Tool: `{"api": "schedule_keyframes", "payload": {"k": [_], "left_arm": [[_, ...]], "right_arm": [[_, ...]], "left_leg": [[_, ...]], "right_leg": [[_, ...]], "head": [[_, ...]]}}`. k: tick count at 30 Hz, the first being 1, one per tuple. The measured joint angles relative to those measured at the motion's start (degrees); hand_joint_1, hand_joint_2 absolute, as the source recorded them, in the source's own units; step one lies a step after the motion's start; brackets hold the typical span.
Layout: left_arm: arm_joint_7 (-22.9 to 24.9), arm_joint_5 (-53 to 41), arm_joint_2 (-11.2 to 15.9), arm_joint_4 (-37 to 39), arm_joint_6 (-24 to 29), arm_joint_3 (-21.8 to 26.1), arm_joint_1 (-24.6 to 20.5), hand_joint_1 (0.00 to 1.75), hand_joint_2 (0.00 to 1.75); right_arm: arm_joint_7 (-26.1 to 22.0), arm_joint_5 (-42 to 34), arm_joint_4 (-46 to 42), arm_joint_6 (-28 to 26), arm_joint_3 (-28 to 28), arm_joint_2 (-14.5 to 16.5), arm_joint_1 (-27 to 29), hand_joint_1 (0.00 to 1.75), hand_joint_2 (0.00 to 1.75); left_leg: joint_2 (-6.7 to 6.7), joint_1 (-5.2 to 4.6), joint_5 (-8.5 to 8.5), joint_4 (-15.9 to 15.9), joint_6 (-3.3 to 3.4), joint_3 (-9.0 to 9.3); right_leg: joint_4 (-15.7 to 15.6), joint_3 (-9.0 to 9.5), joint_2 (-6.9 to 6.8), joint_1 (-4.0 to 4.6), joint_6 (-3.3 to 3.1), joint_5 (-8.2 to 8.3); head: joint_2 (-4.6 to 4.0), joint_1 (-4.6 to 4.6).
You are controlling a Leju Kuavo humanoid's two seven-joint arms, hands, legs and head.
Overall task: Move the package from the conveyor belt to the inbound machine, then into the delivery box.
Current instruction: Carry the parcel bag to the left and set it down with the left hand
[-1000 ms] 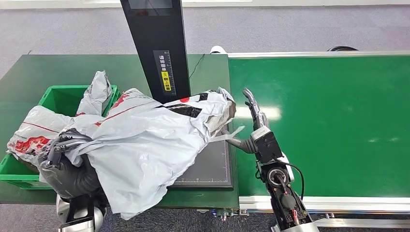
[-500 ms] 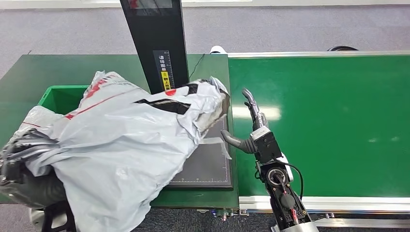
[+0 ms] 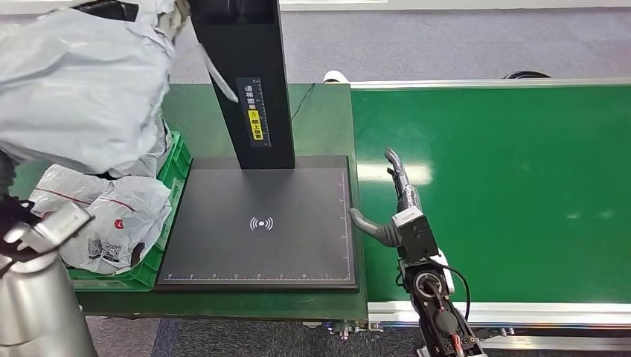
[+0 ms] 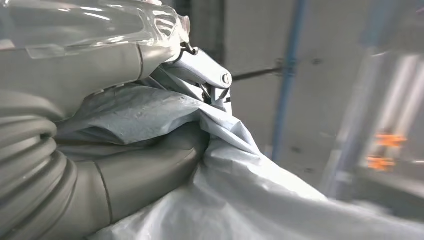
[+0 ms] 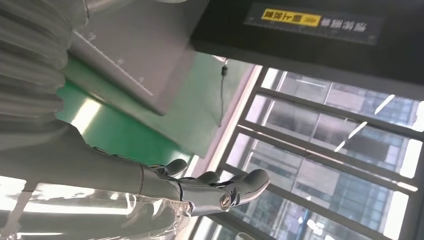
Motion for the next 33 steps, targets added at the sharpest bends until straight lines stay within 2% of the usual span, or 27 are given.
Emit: {"api": "schedule_keyframes", "payload": {"k": [5,9,12,17,19,22,24,26,33], "left_arm": [[-0.6,-6.3,-2.4,11.6,0.0,10.6,-6.1,1.75,1.75],[0.5,-11.2,-4.0,18.9,0.0,17.0,-8.5,1.75,1.75],[2.1,-13.4,-4.7,23.4,0.0,19.3,-8.9,1.75,1.75],[2.6,-13.8,-5.2,26.4,0.0,20.7,-9.4,1.75,1.75],[4.8,-14.4,-5.3,27.5,0.0,20.9,-9.5,1.75,1.75],[14.4,-16.1,-4.8,30.4,-0.2,19.4,-9.2,1.75,1.75],[23.2,-15.6,-3.4,32.5,-1.0,16.1,-7.9,1.75,1.75],[29.4,-14.0,-1.9,33.6,-2.9,11.3,-5.5,1.75,1.75],[33.8,-8.0,0.5,30.3,-18.2,-3.4,5.1,1.75,1.75]], "right_arm": [[0.8,1.4,-1.9,0.0,0.0,-0.5,1.8,0.00,1.75],[1.2,2.6,-3.1,0.0,-0.1,-0.6,2.9,0.00,1.75],[1.2,2.8,-3.9,0.0,-0.2,-0.6,3.4,0.00,1.75],[1.3,2.9,-4.5,0.0,-0.4,-0.6,3.7,0.00,1.75],[1.4,3.0,-4.7,0.2,-0.4,-0.6,3.8,0.00,1.75],[1.8,3.8,-5.3,0.8,-0.7,-0.6,4.1,0.00,1.75],[2.1,4.8,-5.9,1.6,-1.1,-0.6,4.4,0.00,1.75],[2.3,5.6,-6.5,2.4,-1.6,-0.6,4.7,0.00,1.75],[2.4,6.8,-7.2,4.4,-3.3,-0.6,4.9,0.00,1.75]], "left_leg": [[0.03,0.00,0.00,0.0,0.00,-0.04],[0.01,0.00,-0.01,0.0,0.00,-0.05],[0.03,0.00,-0.01,0.0,0.00,-0.06],[0.03,0.00,-0.01,0.0,0.00,-0.06],[0.02,0.00,-0.01,0.0,0.00,-0.06],[0.02,0.00,-0.01,0.0,0.00,-0.06],[0.04,0.00,-0.01,0.0,-0.01,-0.06],[0.04,0.00,-0.01,0.0,-0.01,-0.07],[0.01,-0.05,-0.03,0.0,0.01,-0.13]], "right_leg": [[0.0,-0.04,0.02,0.00,0.00,0.00],[0.0,-0.06,0.03,-0.01,0.00,-0.01],[0.0,-0.06,0.03,-0.01,0.01,-0.01],[0.0,-0.07,0.03,-0.01,0.00,-0.01],[0.0,-0.07,0.03,-0.01,0.00,-0.01],[0.0,-0.07,0.03,0.00,0.00,-0.01],[0.0,-0.07,0.05,0.00,0.00,-0.01],[0.0,-0.07,0.05,0.00,0.00,-0.01],[0.0,-0.07,0.04,-0.05,0.02,-0.02]], "head": [[0.00,0.00],[0.01,0.00],[0.00,0.00],[0.00,0.00],[0.00,-0.01],[0.00,0.01],[0.00,-0.03],[0.00,-0.06],[0.00,-0.03]]}}
